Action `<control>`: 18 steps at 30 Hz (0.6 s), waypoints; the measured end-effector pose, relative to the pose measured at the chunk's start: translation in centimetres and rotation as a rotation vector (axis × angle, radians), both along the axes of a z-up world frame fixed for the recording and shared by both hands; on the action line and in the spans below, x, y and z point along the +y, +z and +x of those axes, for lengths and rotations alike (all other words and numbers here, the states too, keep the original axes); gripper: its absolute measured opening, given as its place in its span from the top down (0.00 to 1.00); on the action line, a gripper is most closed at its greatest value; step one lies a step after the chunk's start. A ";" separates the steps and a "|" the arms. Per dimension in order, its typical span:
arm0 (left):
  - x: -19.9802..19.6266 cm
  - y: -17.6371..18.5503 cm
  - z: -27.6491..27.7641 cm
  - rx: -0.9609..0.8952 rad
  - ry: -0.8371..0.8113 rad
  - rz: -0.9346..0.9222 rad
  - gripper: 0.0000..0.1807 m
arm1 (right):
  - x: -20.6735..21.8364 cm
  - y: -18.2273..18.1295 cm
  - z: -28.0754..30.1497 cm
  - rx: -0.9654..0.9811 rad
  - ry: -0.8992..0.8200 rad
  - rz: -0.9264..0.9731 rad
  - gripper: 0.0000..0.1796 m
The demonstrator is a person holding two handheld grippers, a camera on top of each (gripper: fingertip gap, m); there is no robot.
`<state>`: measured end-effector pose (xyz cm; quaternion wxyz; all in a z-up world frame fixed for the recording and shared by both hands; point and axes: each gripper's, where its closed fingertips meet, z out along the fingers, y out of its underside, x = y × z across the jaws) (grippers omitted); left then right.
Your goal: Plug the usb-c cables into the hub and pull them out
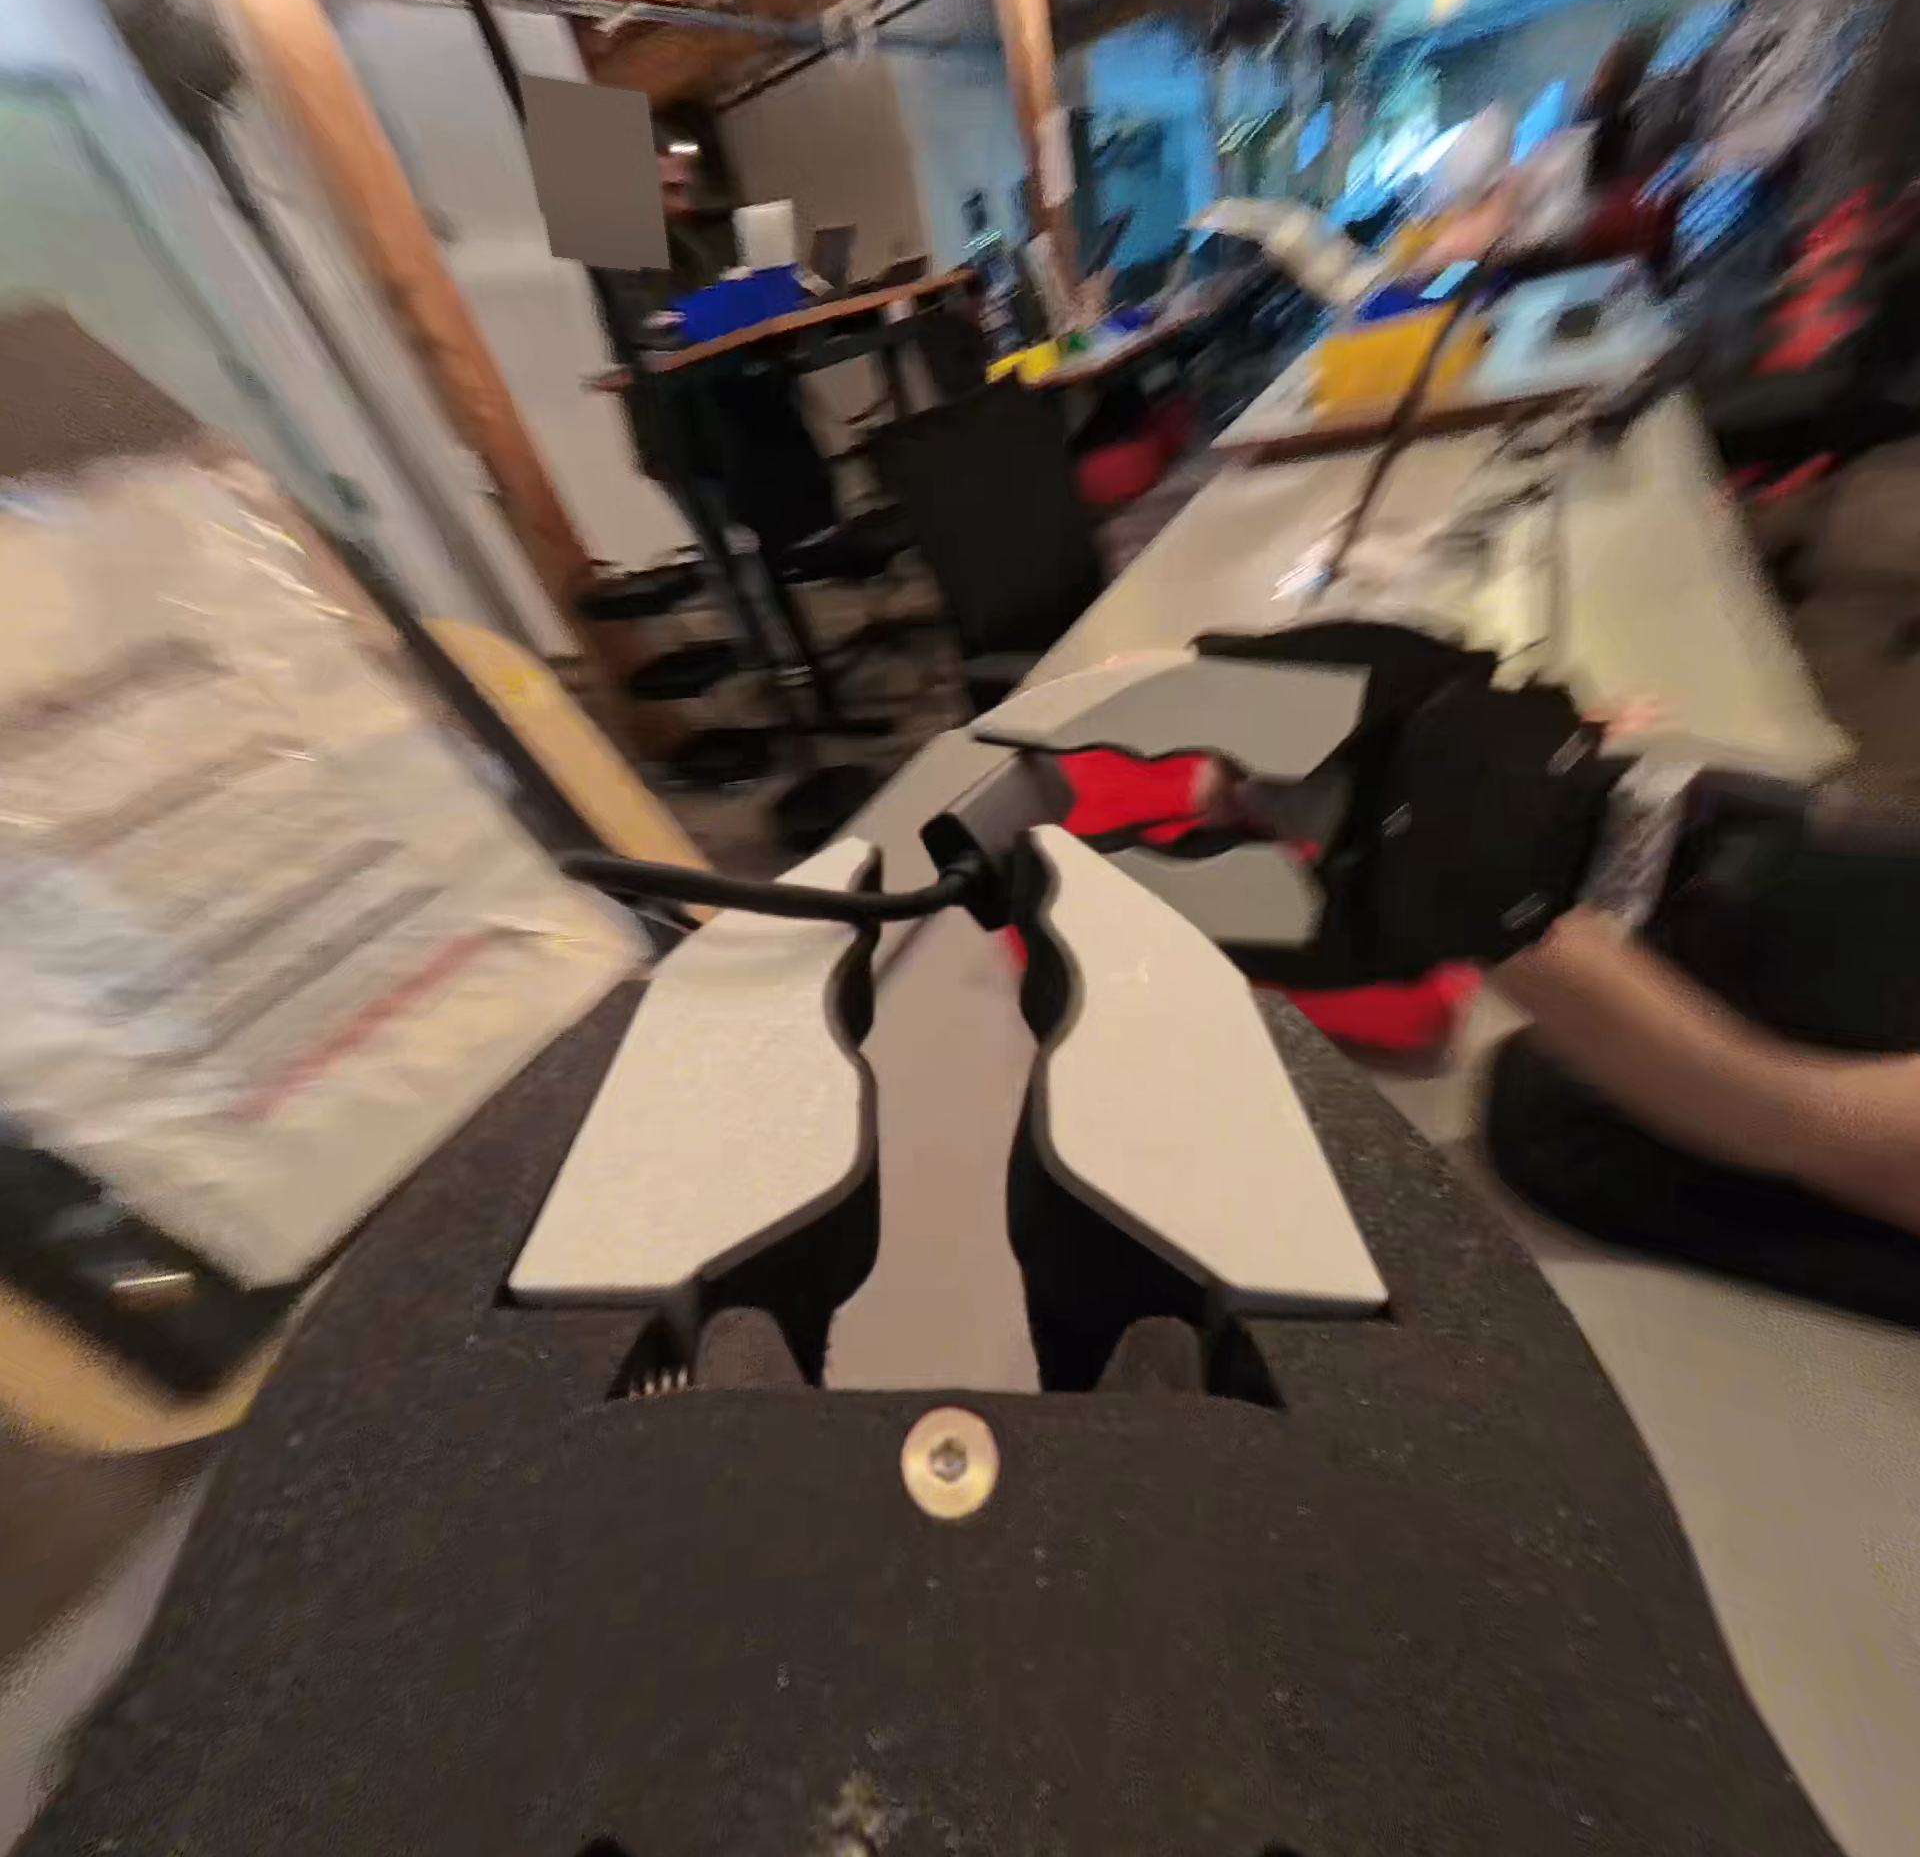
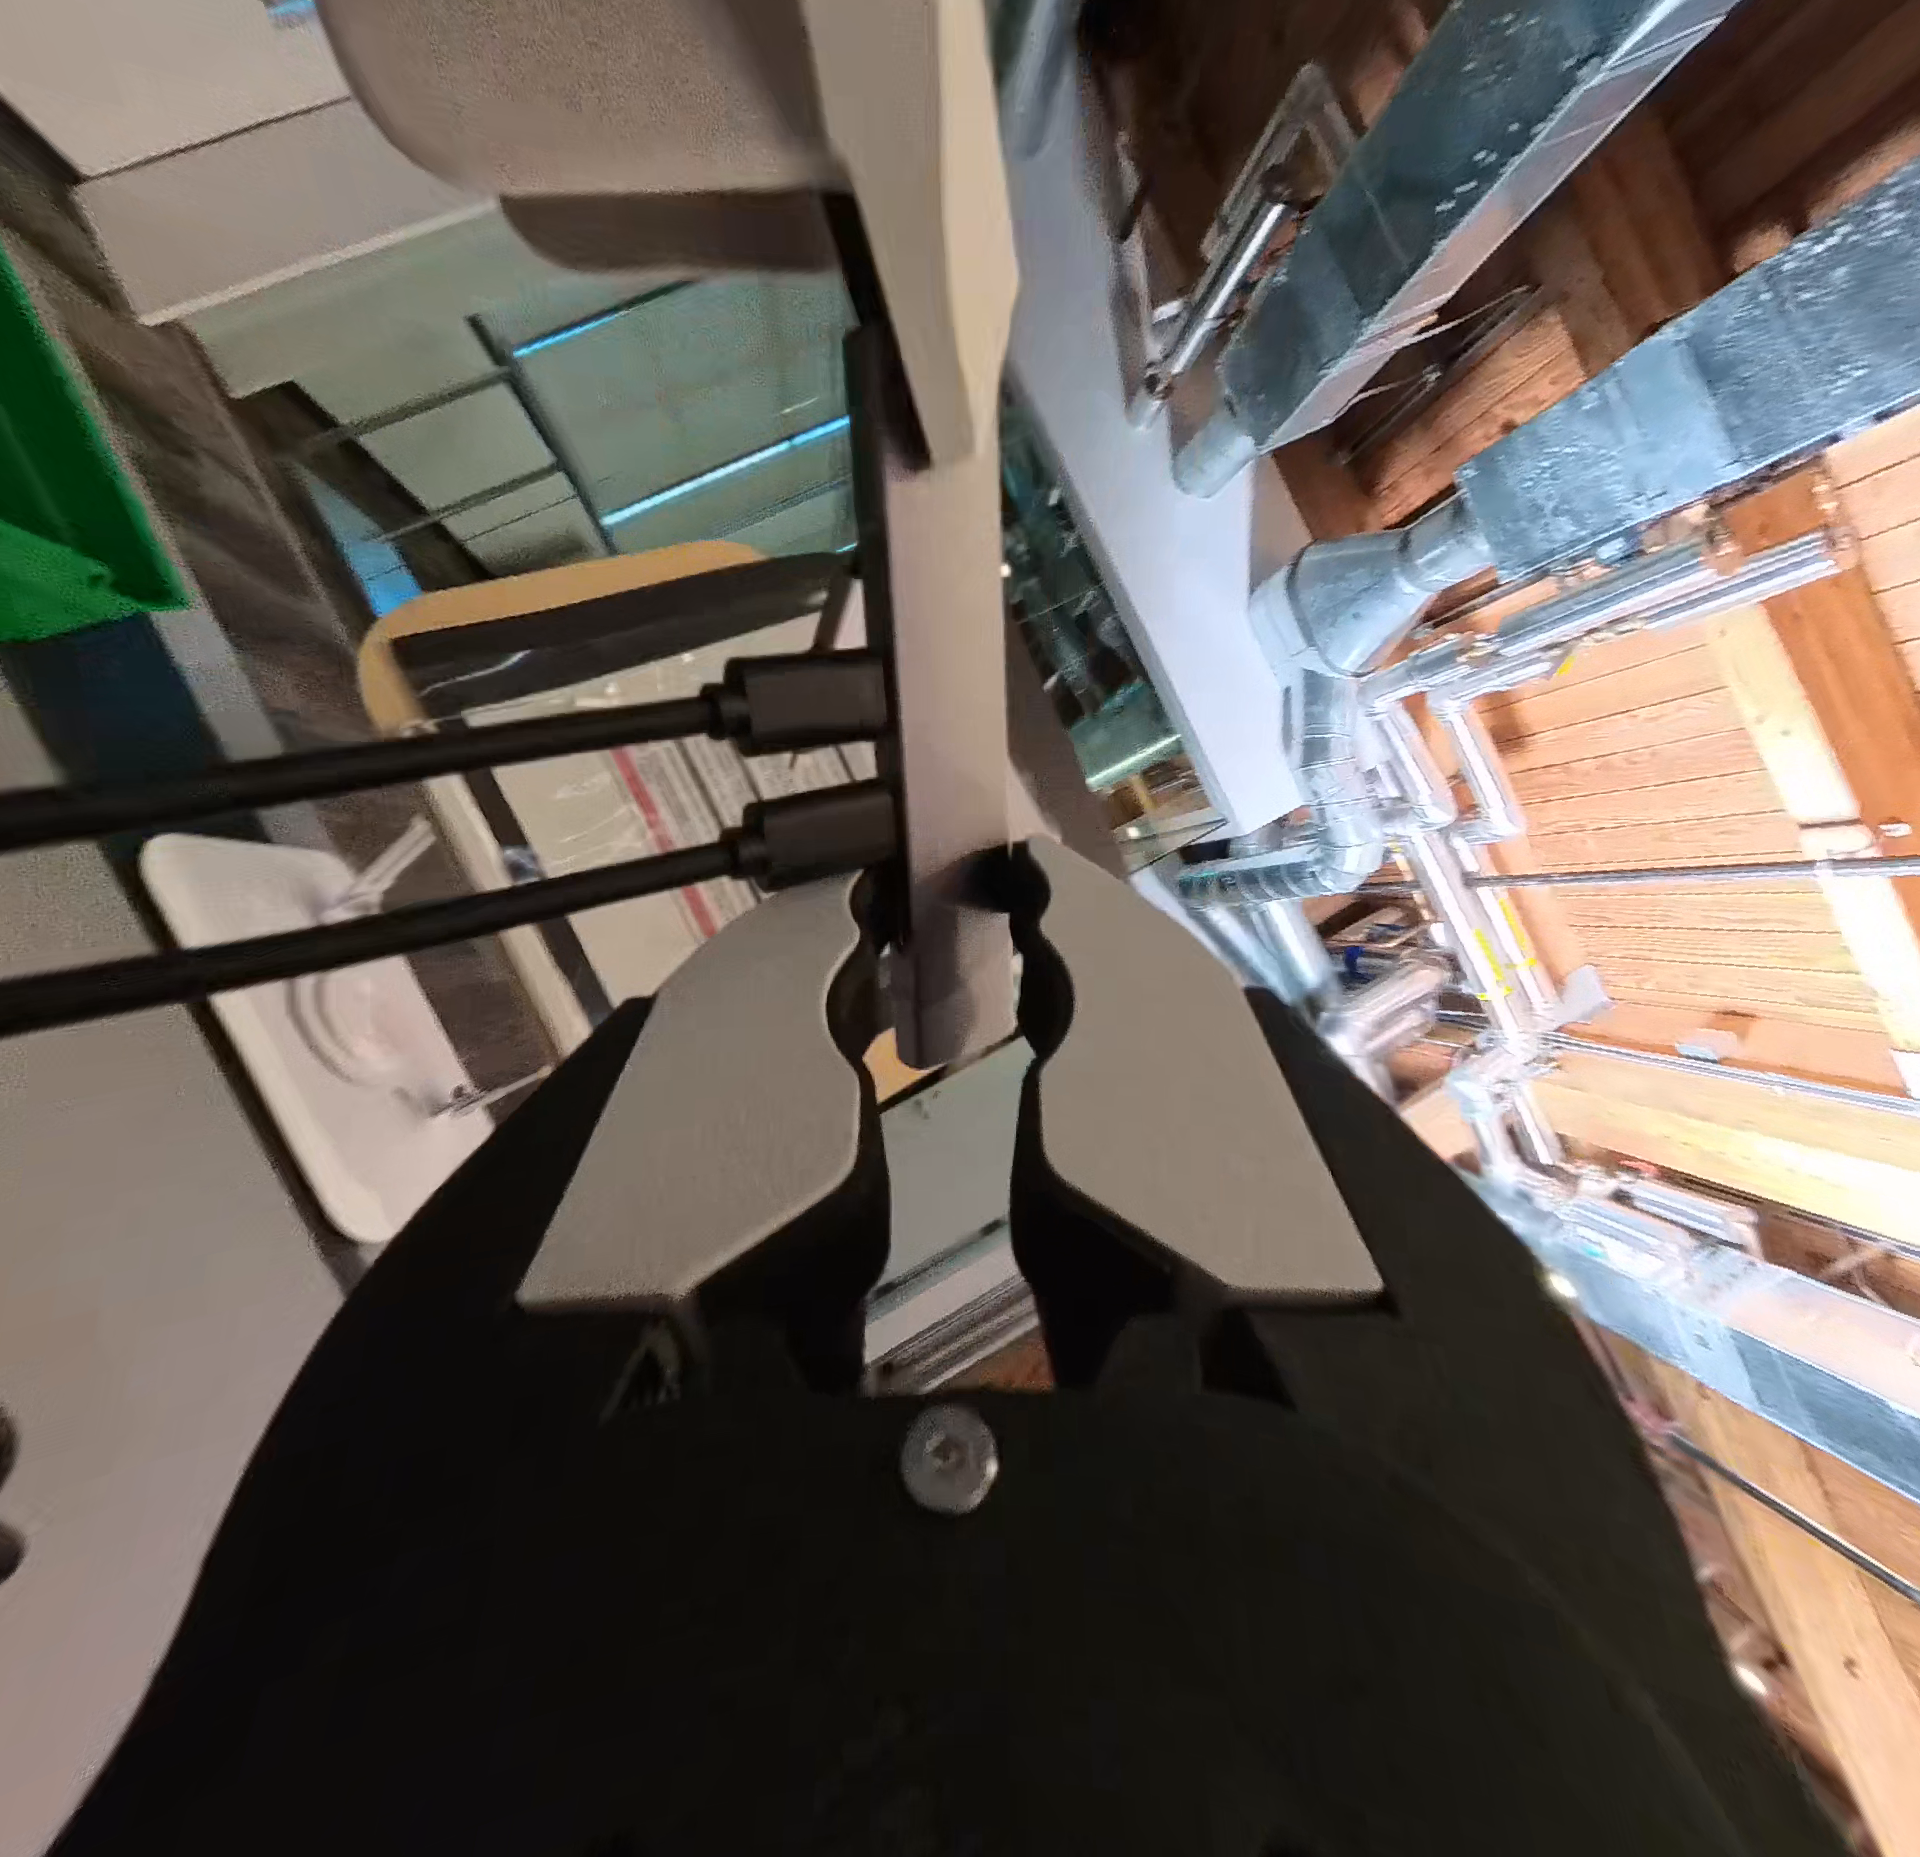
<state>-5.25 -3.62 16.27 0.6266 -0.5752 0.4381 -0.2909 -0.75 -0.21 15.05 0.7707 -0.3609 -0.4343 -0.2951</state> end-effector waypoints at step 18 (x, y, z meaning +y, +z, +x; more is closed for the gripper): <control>-4.2 -1.3 1.3 0.396 0.090 0.765 0.84 | 1.1 -6.1 3.8 -0.164 0.127 -0.650 0.87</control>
